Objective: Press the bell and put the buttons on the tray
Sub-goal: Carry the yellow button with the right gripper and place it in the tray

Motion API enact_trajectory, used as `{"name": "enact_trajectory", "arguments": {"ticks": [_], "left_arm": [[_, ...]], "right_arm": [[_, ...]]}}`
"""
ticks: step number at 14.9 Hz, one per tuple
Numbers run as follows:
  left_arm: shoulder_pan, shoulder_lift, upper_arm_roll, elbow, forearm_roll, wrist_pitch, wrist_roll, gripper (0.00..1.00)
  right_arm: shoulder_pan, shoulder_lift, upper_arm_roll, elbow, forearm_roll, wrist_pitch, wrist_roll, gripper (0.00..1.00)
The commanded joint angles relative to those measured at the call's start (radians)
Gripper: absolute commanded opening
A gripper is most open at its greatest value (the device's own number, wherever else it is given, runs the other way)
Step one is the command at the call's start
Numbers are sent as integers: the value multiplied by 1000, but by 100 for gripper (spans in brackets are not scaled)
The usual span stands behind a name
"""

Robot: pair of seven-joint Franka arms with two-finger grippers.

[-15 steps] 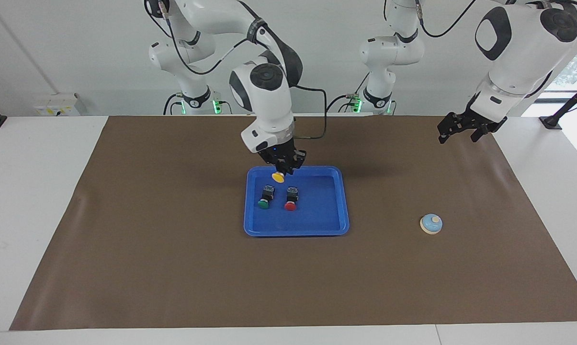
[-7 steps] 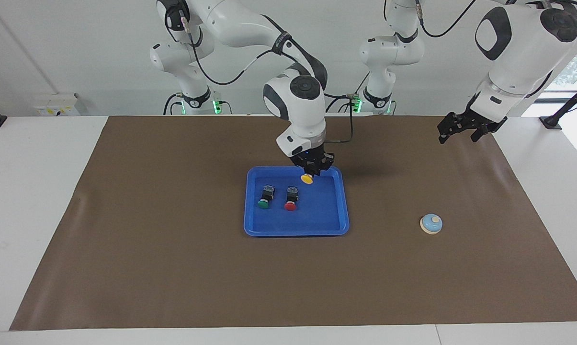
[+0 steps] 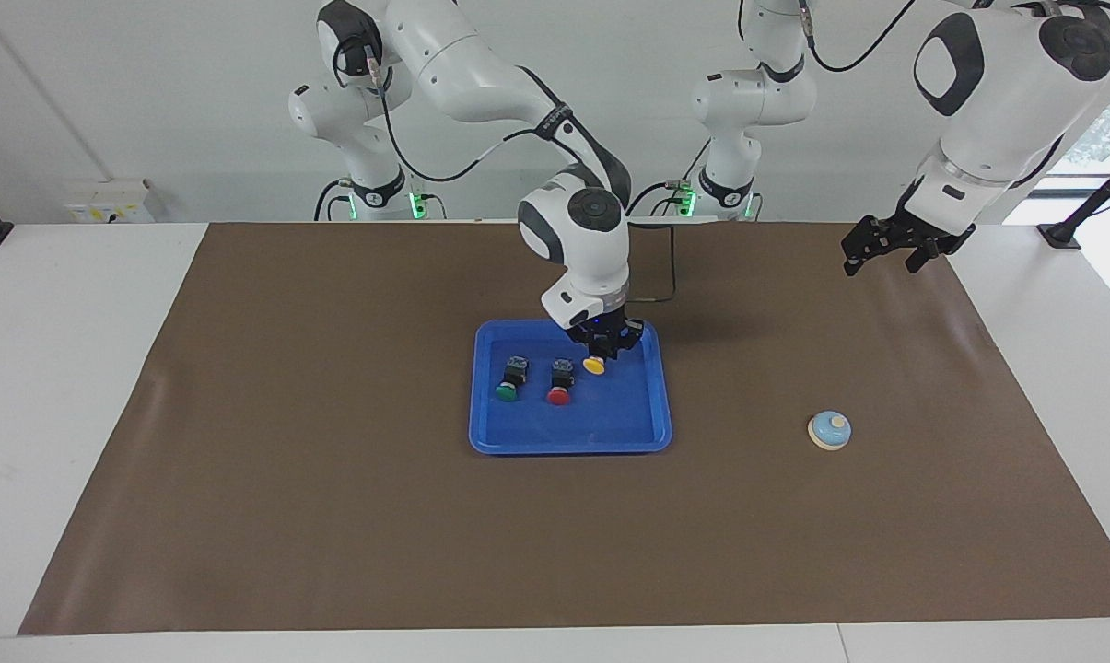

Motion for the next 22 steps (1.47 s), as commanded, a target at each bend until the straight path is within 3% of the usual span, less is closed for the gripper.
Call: {"name": "enact_trajectory", "arguments": {"ticks": [1, 12, 13, 14, 15, 22], "left_arm": [[1, -10, 0, -1, 12, -2, 1, 100], [1, -10, 0, -1, 12, -2, 1, 100], [1, -10, 0, -1, 12, -2, 1, 100], [1, -10, 0, -1, 12, -2, 1, 100], [1, -10, 0, -1, 12, -2, 1, 100], [1, -10, 0, -1, 12, -2, 1, 100]], "right_arm": [[-20, -22, 4, -57, -21, 77, -28, 0], [-2, -35, 6, -117, -21, 138, -138, 0], [0, -35, 6, -117, -20, 135, -131, 14], [0, -35, 6, -115, -20, 134, -128, 90], [1, -35, 6, -106, -17, 126, -120, 100], [-2, -31, 7, 20, -13, -38, -37, 100]]}}
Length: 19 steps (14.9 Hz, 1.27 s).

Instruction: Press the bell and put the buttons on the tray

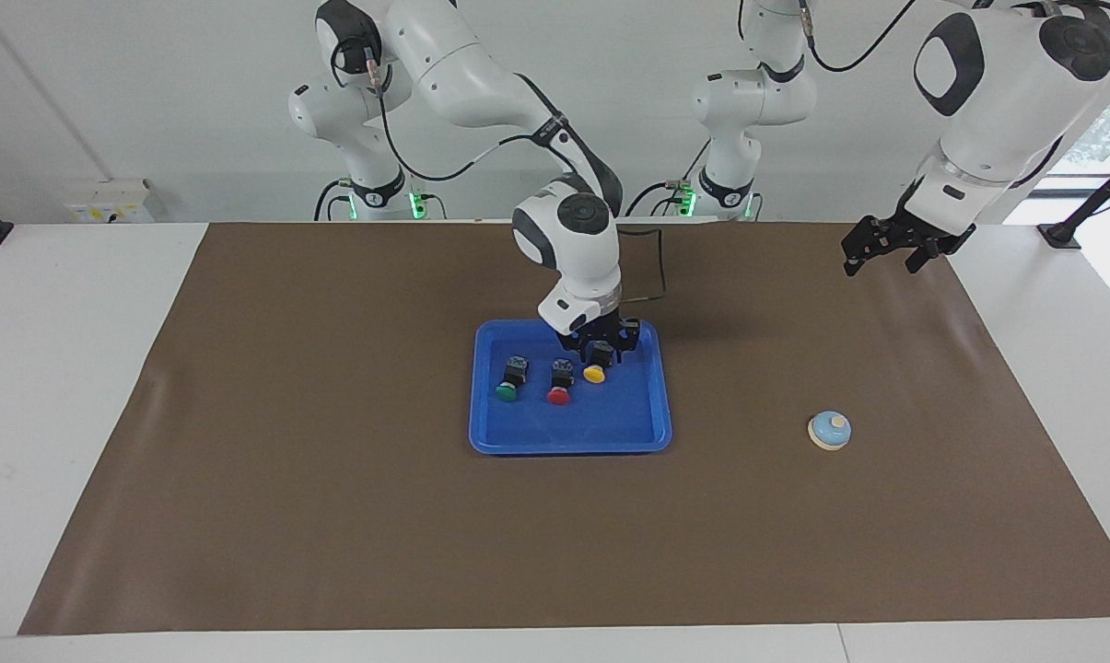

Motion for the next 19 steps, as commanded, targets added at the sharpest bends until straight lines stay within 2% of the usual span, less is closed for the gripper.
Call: {"name": "enact_trajectory", "arguments": {"ticks": [1, 4, 8, 12, 19], "left_arm": [[1, -10, 0, -1, 12, -2, 1, 100], [1, -10, 0, -1, 12, -2, 1, 100], [1, -10, 0, -1, 12, -2, 1, 100], [1, -10, 0, -1, 12, -2, 1, 100], [1, -10, 0, -1, 12, -2, 1, 100]], "right_arm": [[-12, -7, 3, 59, -12, -78, 52, 100], [-47, -60, -11, 86, -6, -164, 53, 100], [-187, -174, -11, 84, -6, -278, -9, 100], [-304, -238, -14, 84, -11, -370, -193, 100], [-515, -318, -16, 78, -20, -508, -623, 100]]}}
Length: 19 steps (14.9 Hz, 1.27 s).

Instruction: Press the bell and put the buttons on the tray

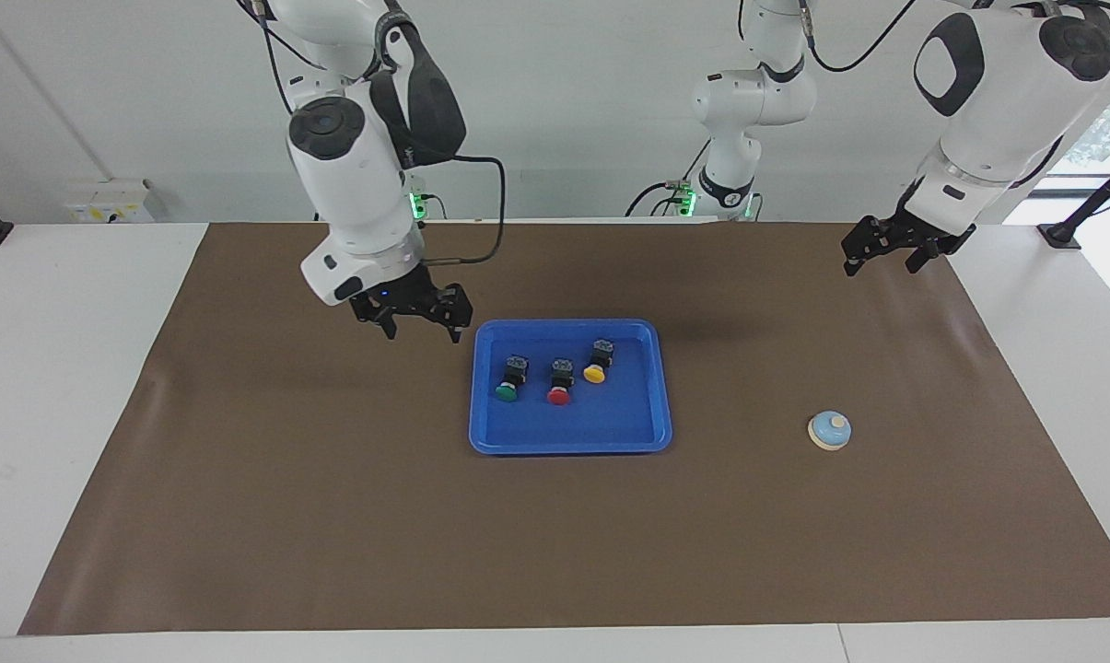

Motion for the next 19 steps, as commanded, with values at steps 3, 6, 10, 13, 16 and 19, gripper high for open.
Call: {"name": "enact_trajectory", "arguments": {"ticks": [3, 6, 10, 13, 16, 19], "left_arm": [[1, -10, 0, -1, 12, -2, 1, 100], [1, -10, 0, -1, 12, -2, 1, 100], [1, -10, 0, -1, 12, -2, 1, 100], [1, -10, 0, -1, 12, -2, 1, 100], [1, -10, 0, -1, 12, -2, 1, 100], [1, -10, 0, -1, 12, -2, 1, 100]], "right_arm": [[-125, -70, 12, -22, -47, -97, -234, 100], [-180, -132, 12, -27, -66, -163, -332, 100], [-254, -219, 19, -36, -89, -254, -437, 100], [-312, -261, 58, -35, -93, -324, -432, 100], [-347, -261, 94, -36, -90, -296, -396, 100], [-344, -252, 92, -36, -92, -251, -372, 100]]}}
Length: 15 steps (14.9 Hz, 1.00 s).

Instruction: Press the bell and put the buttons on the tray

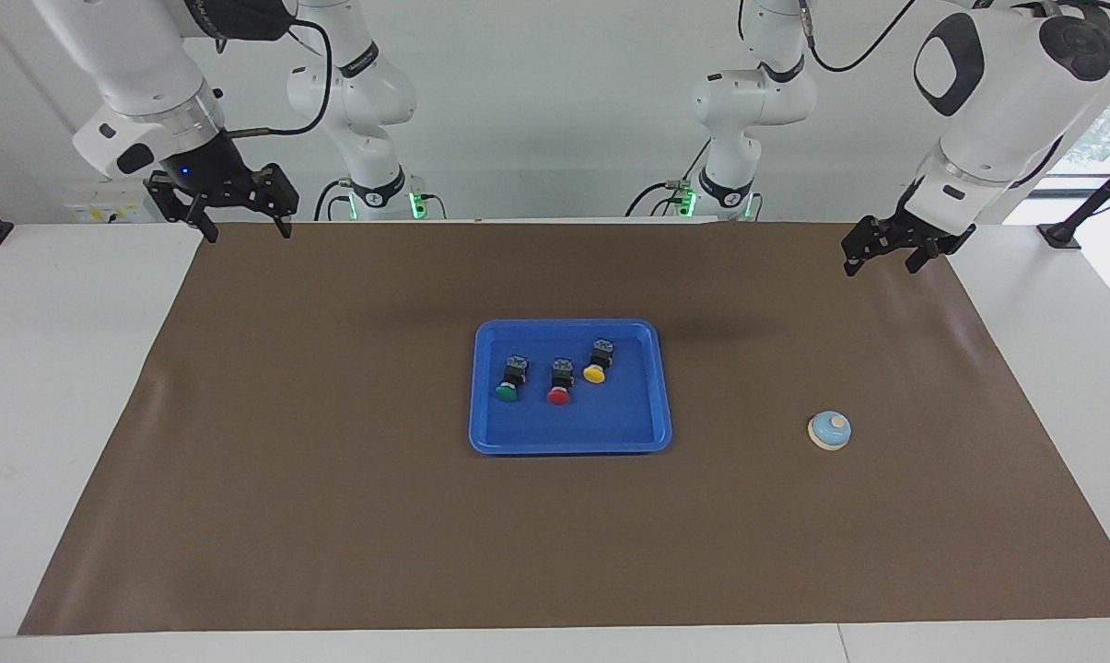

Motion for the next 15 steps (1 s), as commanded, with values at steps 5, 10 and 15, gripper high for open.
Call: {"name": "enact_trajectory", "arguments": {"ticks": [5, 10, 15], "left_arm": [[1, -10, 0, -1, 12, -2, 1, 100], [1, -10, 0, -1, 12, -2, 1, 100], [1, -10, 0, -1, 12, -2, 1, 100]], "right_arm": [[-18, -8, 19, -34, -13, 27, 23, 100], [-21, -14, 19, -32, -12, 14, 20, 100], [-21, -14, 19, -34, -12, 4, 18, 100]]}}
